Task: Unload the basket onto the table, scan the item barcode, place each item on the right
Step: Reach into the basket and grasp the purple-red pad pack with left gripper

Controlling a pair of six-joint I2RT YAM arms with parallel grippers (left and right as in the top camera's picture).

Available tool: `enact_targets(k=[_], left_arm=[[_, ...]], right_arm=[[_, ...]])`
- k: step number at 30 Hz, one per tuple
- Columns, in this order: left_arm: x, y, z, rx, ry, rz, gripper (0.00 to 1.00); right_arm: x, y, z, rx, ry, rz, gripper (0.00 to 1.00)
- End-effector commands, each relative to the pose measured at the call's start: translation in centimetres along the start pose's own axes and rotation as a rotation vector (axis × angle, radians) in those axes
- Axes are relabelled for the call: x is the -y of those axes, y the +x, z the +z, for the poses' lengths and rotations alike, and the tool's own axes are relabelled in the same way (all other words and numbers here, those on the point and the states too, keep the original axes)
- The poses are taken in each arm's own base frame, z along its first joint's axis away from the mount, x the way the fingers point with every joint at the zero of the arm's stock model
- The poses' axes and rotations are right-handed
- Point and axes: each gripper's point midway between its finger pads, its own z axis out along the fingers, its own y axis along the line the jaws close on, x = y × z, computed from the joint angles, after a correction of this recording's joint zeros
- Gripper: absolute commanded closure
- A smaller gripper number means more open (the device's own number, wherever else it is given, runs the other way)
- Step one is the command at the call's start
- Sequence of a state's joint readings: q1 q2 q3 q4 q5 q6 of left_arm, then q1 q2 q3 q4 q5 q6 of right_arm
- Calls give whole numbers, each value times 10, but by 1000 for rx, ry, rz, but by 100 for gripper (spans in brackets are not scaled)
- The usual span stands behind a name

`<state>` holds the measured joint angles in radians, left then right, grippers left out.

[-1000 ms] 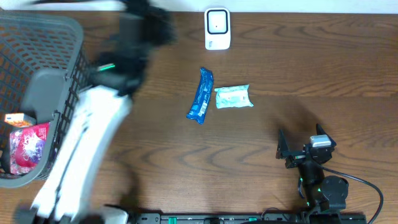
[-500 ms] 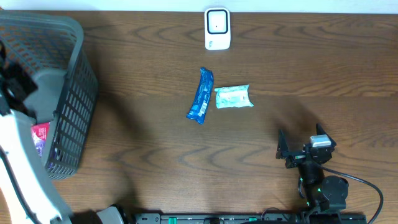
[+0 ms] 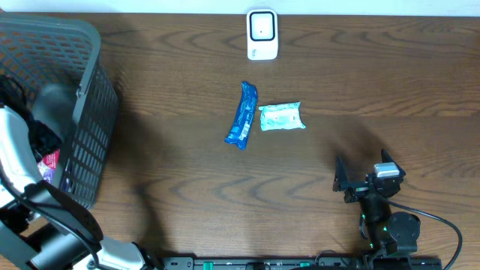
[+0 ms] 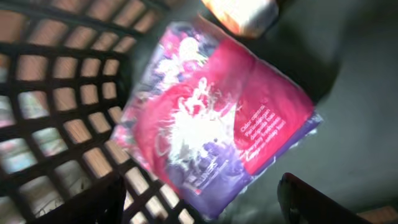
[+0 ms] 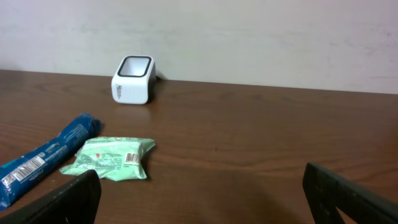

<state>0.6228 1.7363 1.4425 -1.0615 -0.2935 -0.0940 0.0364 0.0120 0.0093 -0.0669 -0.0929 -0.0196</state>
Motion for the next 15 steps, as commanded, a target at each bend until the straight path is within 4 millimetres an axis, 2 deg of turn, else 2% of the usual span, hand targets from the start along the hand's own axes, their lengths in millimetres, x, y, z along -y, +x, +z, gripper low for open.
enact_targets(k=[1,8,15], left_arm=[[11,11,19,-41,15,-6,22],[19,18,42,-33,18,7,21],[26,6,56,38,31,-20,20]], right_arm=[[3,1,0,0,14,1,1],[3,1,0,0,14,1,1],[3,1,0,0,14,1,1]])
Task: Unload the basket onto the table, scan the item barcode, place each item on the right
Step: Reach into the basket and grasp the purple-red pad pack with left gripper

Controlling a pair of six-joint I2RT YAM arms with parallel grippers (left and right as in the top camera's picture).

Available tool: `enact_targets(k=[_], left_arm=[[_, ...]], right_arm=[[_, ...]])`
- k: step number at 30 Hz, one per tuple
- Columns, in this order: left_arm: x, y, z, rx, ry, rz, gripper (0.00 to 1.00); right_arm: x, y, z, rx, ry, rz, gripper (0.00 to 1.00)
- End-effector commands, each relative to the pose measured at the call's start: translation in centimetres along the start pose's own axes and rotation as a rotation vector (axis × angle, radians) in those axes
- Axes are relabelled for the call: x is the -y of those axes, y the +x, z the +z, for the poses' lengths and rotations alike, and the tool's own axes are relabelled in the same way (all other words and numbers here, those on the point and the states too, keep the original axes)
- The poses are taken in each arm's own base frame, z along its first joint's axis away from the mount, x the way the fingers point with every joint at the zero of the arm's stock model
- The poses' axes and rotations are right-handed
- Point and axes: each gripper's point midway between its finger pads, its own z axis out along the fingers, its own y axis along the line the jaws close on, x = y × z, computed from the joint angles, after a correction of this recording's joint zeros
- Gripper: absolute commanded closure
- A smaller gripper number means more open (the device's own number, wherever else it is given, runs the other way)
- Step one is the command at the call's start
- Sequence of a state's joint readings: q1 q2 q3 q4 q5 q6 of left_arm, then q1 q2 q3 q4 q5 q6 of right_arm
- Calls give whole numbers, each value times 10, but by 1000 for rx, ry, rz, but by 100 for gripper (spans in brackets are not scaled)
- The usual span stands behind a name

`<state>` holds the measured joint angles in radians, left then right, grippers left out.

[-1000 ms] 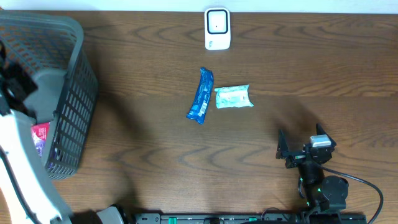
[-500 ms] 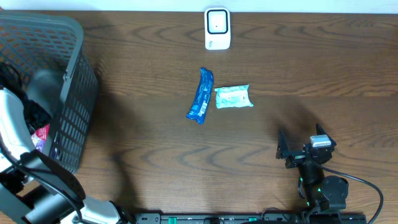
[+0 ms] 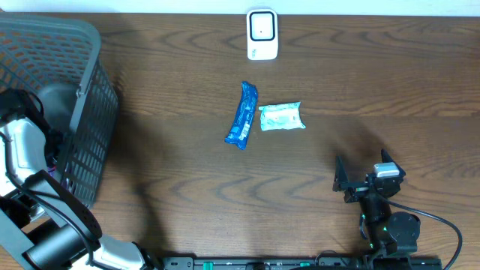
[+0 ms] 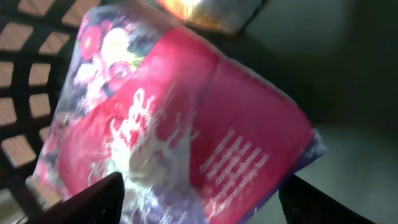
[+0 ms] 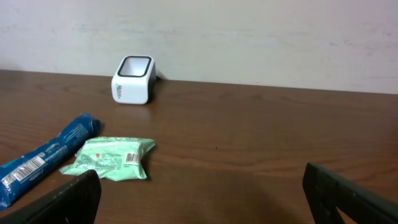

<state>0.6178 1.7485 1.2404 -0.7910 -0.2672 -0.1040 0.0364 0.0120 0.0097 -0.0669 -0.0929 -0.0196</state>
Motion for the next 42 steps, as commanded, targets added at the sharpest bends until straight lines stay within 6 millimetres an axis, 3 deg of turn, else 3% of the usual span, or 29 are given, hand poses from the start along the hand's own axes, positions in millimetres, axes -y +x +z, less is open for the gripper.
enact_targets(k=[1,6,7,8,9,11,13,15,20,28,32,33,36,40,42], left_arm=[[2,4,9,-9,-4,3,21],[7,6,23,-11,-5,3,21],[7,6,25,-11,-5,3,30],[8,5,27,-12,-5,4,50],[8,5,27,-10,-5,3,61],[8,3,27,-4,-4,1,77],[7,0,25,6,-12,-2,81],[5,-7,17,31,-9,-11,92],[-4,-29,-23,149,13,-50,93],[-17,-66,-137,524,179,-158,93],[-1,-75,-226,761,479,-198,93],[4,-75,-263,838,626,-252,93],[19,-69,-330,919,931,-335,93],[64,-43,-402,925,1279,-249,92],[93,-24,-424,906,1377,-152,93]], right_arm=[[3,1,0,-1,14,1,1],[3,1,0,-1,14,1,1],[3,1,0,-1,14,1,1],[3,1,0,-1,14,1,1],[3,1,0,-1,14,1,1],[3,1,0,-1,14,1,1],[3,1,0,-1,14,1,1],[3,1,0,-1,14,1,1],[3,1,0,-1,14,1,1],[3,1,0,-1,14,1,1],[3,1,0,-1,14,1,1],[3,1,0,-1,14,1,1],[3,1,0,-1,14,1,1],[3,1,0,-1,14,1,1],[3,1,0,-1,14,1,1]])
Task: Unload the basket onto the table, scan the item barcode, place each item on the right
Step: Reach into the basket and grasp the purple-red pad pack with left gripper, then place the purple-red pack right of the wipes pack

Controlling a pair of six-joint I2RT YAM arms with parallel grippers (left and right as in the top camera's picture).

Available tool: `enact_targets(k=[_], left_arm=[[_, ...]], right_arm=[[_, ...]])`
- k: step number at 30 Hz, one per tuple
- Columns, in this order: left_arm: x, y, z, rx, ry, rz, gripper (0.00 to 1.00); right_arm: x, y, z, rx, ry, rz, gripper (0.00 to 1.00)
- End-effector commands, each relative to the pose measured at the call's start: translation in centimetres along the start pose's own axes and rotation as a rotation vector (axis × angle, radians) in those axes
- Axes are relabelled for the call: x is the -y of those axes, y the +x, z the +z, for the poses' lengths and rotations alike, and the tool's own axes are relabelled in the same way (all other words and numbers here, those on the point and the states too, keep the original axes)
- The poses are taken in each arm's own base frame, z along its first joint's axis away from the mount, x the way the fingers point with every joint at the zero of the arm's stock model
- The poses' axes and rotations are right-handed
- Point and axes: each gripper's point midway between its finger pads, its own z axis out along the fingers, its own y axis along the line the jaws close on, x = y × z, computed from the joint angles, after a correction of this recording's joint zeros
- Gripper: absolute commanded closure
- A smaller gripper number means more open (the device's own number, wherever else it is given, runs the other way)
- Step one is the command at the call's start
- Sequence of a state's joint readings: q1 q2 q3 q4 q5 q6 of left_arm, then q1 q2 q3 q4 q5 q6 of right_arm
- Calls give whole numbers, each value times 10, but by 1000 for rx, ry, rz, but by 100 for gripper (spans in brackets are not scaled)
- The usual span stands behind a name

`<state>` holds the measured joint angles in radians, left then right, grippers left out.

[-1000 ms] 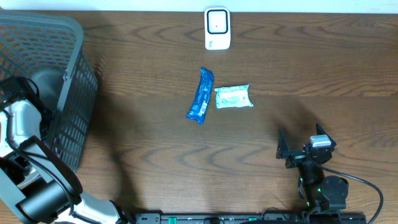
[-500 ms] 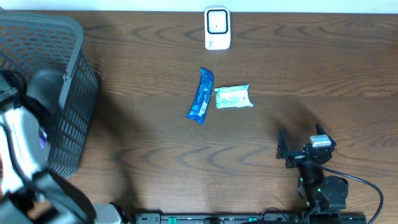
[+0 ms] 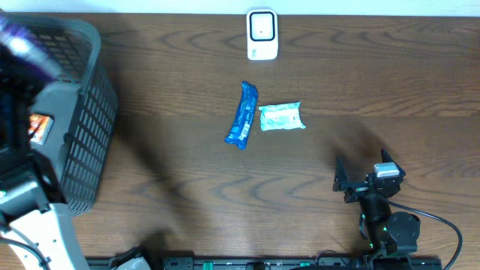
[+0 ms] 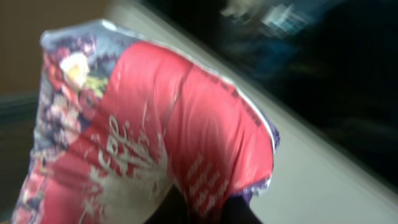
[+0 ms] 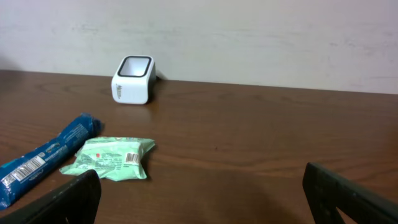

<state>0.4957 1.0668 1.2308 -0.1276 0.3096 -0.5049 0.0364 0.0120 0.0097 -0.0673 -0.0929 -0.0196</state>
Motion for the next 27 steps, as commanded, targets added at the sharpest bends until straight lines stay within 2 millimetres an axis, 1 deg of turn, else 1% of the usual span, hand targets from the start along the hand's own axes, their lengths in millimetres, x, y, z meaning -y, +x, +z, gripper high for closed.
enact_targets(k=[1,2,5,6,7,10,12,13,15,17,18,22,24,27], left_arm=[[93,43,-5,-185,327,-127,93],[112,58,-6,-226,376,-103,93],[151,100,-7,-310,461,-28,93],[161,113,-7,-330,474,-5,93],[181,142,-6,-368,495,44,93],[210,187,-7,-413,540,165,92],[228,224,-6,-432,569,266,92],[235,239,-5,-446,579,290,92],[252,278,-6,-490,623,324,93],[267,313,-8,-526,664,334,93],[284,347,-12,-546,716,338,92],[315,405,-25,-534,831,371,93],[323,434,-33,-541,872,389,92],[326,477,-46,-583,903,405,93]], right_arm=[[3,1,0,0,14,1,1],[3,1,0,0,14,1,1],[3,1,0,0,14,1,1],[3,1,0,0,14,1,1],[3,1,0,0,14,1,1],[3,1,0,0,14,1,1],[3,1,0,0,14,1,1],[3,1,0,0,14,1,1],[3,1,0,0,14,1,1],[3,1,0,0,14,1,1],[3,1,0,0,14,1,1],[3,1,0,0,14,1,1],[3,1,0,0,14,1,1],[3,1,0,0,14,1,1]])
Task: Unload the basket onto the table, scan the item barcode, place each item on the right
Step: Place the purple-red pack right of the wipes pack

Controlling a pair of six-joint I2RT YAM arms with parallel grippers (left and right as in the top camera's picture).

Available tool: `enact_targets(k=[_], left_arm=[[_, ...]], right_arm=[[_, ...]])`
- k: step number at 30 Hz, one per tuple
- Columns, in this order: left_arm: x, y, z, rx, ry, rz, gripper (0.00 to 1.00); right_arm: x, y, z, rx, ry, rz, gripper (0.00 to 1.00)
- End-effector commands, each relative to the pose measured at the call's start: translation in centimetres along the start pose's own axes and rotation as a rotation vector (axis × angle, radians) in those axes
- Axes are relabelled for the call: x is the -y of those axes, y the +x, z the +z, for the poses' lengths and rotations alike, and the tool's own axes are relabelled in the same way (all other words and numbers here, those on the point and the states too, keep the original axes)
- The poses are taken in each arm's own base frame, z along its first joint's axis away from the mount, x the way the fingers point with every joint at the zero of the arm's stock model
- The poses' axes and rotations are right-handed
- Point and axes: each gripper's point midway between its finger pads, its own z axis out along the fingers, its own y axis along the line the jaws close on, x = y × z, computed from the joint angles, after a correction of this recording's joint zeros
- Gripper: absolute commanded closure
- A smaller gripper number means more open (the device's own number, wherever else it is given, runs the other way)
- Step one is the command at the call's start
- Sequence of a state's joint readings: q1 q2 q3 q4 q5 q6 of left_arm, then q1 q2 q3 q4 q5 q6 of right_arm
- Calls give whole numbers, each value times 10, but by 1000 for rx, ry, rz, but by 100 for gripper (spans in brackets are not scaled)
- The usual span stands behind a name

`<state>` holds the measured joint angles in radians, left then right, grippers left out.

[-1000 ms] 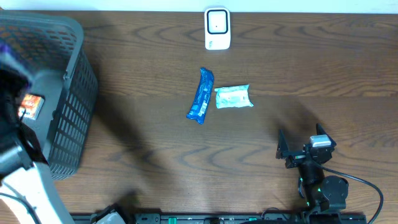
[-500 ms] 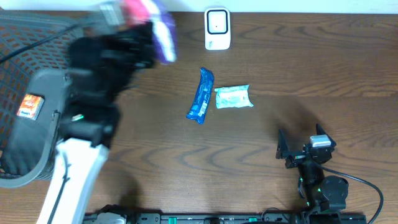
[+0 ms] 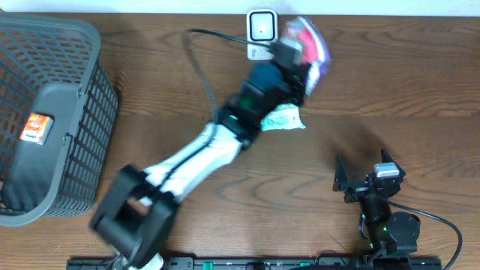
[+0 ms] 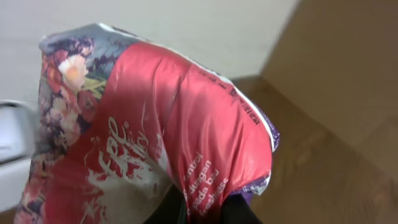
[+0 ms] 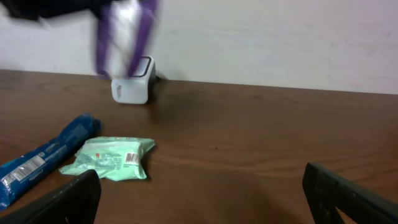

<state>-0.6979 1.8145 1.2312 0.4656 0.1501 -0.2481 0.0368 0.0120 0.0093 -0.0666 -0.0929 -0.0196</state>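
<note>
A red and purple flowered pouch [image 4: 155,124] hangs pinched by its lower edge in my left gripper [image 4: 205,210], which is shut on it. In the overhead view the pouch [image 3: 309,43] is held just right of the white barcode scanner [image 3: 261,31] at the table's far edge, with my left arm stretched across the table to it. The scanner's white body [image 4: 9,155] shows at the left of the left wrist view. The right wrist view catches the pouch [image 5: 124,31] as a purple blur above the scanner [image 5: 132,81]. My right gripper [image 5: 205,199] stands open and empty near the front right.
A green wipes pack [image 3: 285,118] lies mid-table beside my left arm; a blue packet [image 5: 43,158] lies left of it, hidden by the arm from overhead. The grey basket [image 3: 82,112] stands at the far left with an orange item [image 3: 34,127] inside.
My left gripper, still shut on the pouch, was over the basket at the far left and is now at the scanner at the table's far middle. The right arm has not moved.
My left gripper was open over the pouch lying in the basket, then lower with its fingers on either side of it. Then it was shut on the pouch, held up out of the basket. Now the pouch is beside the scanner.
</note>
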Motion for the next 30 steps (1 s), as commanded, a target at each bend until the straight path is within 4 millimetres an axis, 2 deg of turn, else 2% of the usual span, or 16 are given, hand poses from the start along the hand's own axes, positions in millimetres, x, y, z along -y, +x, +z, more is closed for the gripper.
enact_targets(k=[1,5,7,8,9,10,12,15,18,23,24,26,28,30], left_arm=[[16,34,22,-34,29,55,92],[20,84,39,-120,39,59,92],[22,104,44,-154,43,61,84],[23,111,45,-167,45,62,71],[24,115,46,-175,46,63,53],[25,116,46,-176,47,63,43],[26,112,46,-164,51,64,31],[28,93,44,-116,58,63,22],[29,62,36,-56,61,62,16],[17,-18,1,72,30,56,5],[10,-34,-8,90,14,54,1],[-12,-64,-32,115,-40,45,2],[-44,-90,-61,129,-118,32,2],[-88,-115,-102,136,-234,35,2]], right_arm=[[3,1,0,-1,14,1,1],[3,1,0,-1,14,1,1],[3,1,0,-1,14,1,1],[3,1,0,-1,14,1,1],[3,1,0,-1,14,1,1],[3,1,0,-1,14,1,1],[3,1,0,-1,14,1,1],[3,1,0,-1,14,1,1],[3,1,0,-1,14,1,1],[3,1,0,-1,14,1,1],[3,1,0,-1,14,1,1],[3,1,0,-1,14,1,1],[3,1,0,-1,14,1,1],[3,1,0,-1,14,1,1]])
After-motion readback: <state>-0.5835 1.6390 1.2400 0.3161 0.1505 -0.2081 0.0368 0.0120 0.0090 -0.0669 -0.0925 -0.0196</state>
